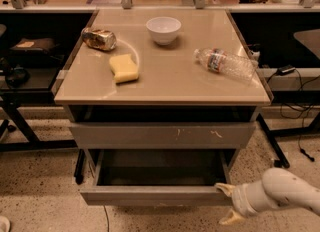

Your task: Open middle drawer

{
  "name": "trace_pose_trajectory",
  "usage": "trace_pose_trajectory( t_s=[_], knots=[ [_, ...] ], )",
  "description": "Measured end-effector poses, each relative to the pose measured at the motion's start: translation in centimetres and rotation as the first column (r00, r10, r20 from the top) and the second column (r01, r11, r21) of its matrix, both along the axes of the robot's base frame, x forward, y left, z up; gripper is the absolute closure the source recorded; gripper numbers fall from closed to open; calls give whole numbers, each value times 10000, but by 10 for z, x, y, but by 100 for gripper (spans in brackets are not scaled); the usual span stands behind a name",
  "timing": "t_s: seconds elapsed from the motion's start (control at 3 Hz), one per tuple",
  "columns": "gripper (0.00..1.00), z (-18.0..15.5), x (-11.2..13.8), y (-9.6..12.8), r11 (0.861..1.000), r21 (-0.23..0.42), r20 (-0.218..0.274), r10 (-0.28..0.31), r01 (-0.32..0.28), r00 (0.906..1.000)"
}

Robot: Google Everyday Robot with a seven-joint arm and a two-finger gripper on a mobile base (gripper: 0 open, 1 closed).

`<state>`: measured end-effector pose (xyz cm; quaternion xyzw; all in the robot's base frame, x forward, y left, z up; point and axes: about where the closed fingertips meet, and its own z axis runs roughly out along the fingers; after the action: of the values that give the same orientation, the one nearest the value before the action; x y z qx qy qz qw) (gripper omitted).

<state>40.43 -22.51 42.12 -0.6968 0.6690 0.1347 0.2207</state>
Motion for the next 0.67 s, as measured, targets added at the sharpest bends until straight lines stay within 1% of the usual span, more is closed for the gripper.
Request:
trace_pose_trajectory(
  t_s=[0.33, 0.67],
  knots=[
    [65, 11, -15, -1, 9999, 53, 3, 125, -125, 9999],
    [88, 23, -25, 0, 9997, 97, 70, 241, -241, 9997]
  ],
)
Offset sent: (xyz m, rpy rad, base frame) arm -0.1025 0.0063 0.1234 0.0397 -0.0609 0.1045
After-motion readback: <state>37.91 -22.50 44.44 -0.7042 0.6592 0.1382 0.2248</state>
